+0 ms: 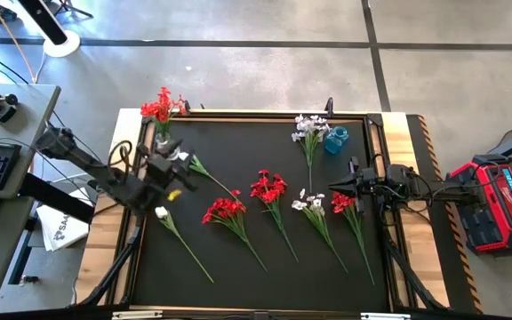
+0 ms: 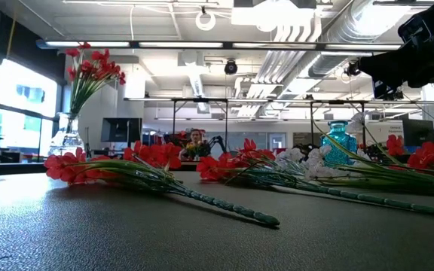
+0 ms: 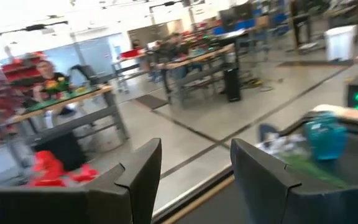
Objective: Sort flowers into vase by color
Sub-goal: Adjust the transparent vase
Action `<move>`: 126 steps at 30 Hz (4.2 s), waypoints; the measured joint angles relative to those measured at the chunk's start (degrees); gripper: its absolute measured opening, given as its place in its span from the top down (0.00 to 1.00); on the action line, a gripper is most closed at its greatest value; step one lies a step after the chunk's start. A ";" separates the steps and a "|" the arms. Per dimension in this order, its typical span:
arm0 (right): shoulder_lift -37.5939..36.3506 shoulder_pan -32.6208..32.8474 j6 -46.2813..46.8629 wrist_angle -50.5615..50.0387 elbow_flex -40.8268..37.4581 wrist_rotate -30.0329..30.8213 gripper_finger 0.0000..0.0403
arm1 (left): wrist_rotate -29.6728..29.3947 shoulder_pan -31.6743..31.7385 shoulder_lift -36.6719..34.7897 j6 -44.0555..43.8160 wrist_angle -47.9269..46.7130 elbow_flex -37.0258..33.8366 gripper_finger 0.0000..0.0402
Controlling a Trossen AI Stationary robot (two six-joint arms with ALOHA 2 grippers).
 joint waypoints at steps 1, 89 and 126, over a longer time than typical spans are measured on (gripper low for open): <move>0.02 -0.01 0.00 0.01 0.00 -0.02 1.00 | -0.01 -0.97 0.78 -1.02 0.07 0.51 0.55; 0.00 -0.02 0.00 0.02 -0.01 -0.01 1.00 | 33.51 42.87 5.86 -99.40 -76.65 -12.92 0.28; 0.00 -0.02 0.00 0.02 0.00 0.00 1.00 | 30.12 40.26 5.86 -104.43 -70.80 -17.00 0.65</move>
